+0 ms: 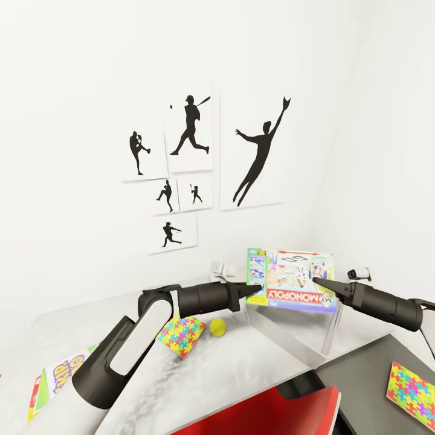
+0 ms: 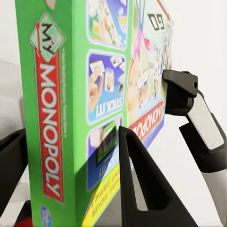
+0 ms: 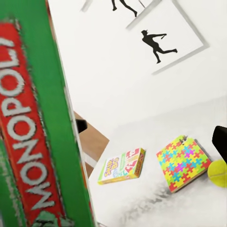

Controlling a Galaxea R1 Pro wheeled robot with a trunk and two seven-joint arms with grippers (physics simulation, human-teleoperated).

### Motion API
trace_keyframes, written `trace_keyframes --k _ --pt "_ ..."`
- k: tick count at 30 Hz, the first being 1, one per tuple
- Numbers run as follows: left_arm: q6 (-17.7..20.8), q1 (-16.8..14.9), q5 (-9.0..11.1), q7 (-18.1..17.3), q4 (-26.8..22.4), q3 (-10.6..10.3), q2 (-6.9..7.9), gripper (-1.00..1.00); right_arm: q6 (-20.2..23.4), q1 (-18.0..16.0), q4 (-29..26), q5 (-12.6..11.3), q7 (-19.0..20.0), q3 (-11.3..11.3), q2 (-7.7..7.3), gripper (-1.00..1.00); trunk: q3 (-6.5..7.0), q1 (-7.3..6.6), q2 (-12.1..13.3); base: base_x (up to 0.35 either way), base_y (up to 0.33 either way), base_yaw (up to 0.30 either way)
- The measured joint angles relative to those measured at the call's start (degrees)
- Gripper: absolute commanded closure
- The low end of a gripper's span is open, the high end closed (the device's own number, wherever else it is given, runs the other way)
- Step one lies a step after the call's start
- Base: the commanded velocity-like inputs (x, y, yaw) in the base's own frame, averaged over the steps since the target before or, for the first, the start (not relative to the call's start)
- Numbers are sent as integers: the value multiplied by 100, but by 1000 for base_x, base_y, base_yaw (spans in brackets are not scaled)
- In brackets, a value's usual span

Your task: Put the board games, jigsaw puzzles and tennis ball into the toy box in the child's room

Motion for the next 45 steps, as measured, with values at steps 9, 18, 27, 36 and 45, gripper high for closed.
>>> trace_keyframes --k 9,18,27,36,45 --pt "109 0 17 0 0 10 3 100 0 2 -1 4 -6 -10 0 -100 0 0 0 0 0 0" --pt "119 0 8 3 1 36 9 100 1 0 -1 -15 -8 -25 -1 100 0 0 0 0 0 0" --pt "120 0 3 3 2 53 12 100 5 2 -31 -24 -5 -33 -13 100 0 0 0 0 0 0" --pt "121 0 3 4 1 55 9 100 4 -1 -36 -17 -5 -35 -18 100 0 0 0 0 0 0" --pt "123 0 13 10 1 61 7 100 4 -1 -39 -19 -4 -35 -19 100 0 0 0 0 0 0"
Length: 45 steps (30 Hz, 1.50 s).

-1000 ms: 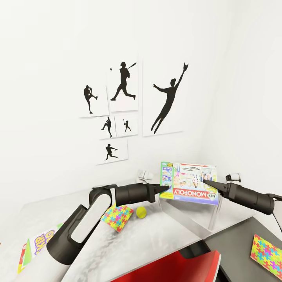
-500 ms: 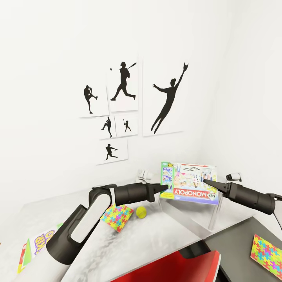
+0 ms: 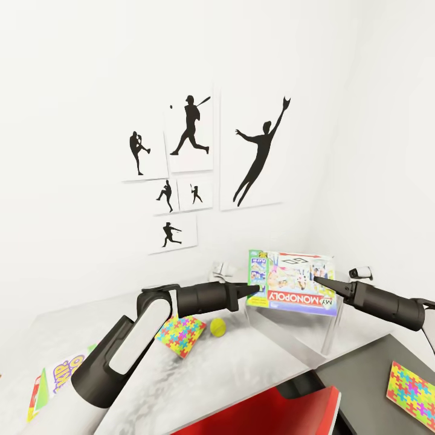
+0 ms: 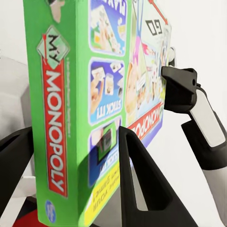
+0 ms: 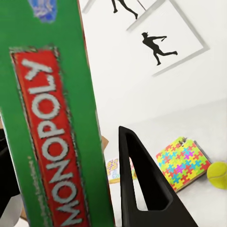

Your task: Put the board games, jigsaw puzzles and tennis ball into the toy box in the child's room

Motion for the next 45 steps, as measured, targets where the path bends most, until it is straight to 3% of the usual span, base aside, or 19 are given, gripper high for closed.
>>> trace_keyframes --k 4,5,41,45 --pt "-4 0 10 3 0 5 3 100 0 3 1 -1 -1 0 0 100 0 0 0 0 0 0" --pt "-13 0 11 2 0 8 9 -100 -2 3 0 -4 -5 0 0 100 0 0 0 0 0 0" --pt "-60 0 10 79 6 41 43 -100 -1 16 -82 29 6 -8 -3 100 0 0 0 0 0 0" --pt "-59 1 7 95 12 151 52 -100 -1 35 -249 30 9 -102 -5 100 0 0 0 0 0 -42"
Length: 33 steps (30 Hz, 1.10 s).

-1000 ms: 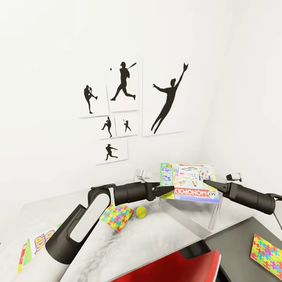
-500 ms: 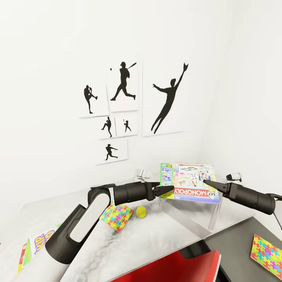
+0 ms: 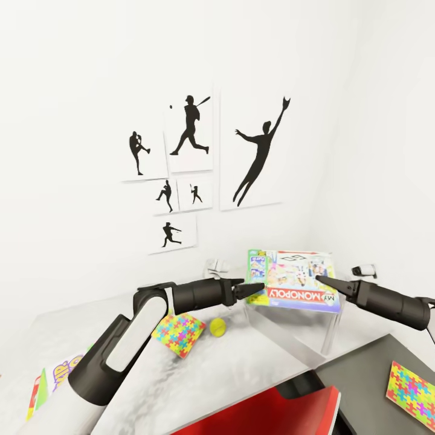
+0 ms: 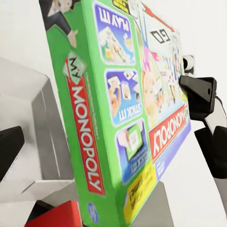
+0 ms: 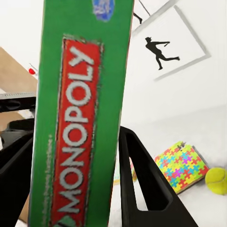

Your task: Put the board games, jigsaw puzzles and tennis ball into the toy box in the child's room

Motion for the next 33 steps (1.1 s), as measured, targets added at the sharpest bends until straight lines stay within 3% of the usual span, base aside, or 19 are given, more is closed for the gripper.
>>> trace_keyframes --k 4,26,29,33 --pt "2 8 -2 -2 3 142 8 -100 0 18 -79 0 -4 -103 2 100 0 0 0 0 0 -145" --pt "4 112 -4 22 11 449 23 -100 -13 -11 -48 44 -58 -289 2 100 0 0 0 0 0 -262" --pt "4 185 -4 101 32 691 26 -100 -21 -22 71 67 -121 -379 10 100 0 0 0 0 0 -236" --pt "12 357 21 225 44 1296 23 -100 -38 -180 442 99 -598 -435 28 100 0 0 1 0 0 -118"
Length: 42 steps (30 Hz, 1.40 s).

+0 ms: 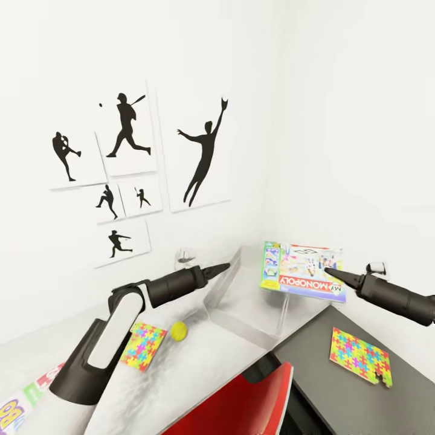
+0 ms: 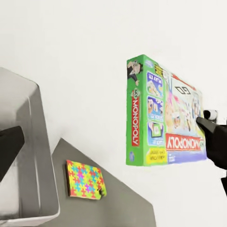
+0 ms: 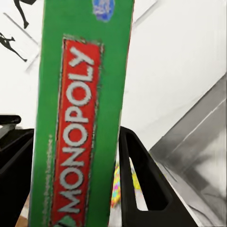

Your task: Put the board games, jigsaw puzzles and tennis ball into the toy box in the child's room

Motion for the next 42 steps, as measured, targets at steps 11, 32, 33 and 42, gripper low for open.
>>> trace_keyframes --k 11,32,33,42 --pt "39 309 -7 109 -9 1327 1 -100 22 -1138 634 -104 -1468 25 83 100 0 0 -1 0 0 -29" --pt "255 55 64 908 -333 2076 -684 -100 31 -3347 3261 -85 -2313 1132 966 100 0 0 0 0 0 -2" --pt "285 36 59 990 -334 2072 -742 -100 31 -3372 3314 -89 -2379 1166 1021 100 0 0 0 0 0 0" --pt "397 -48 642 1822 -328 2053 -935 -100 23 -3444 3535 -56 -3142 1278 1235 100 0 0 0 0 0 0"
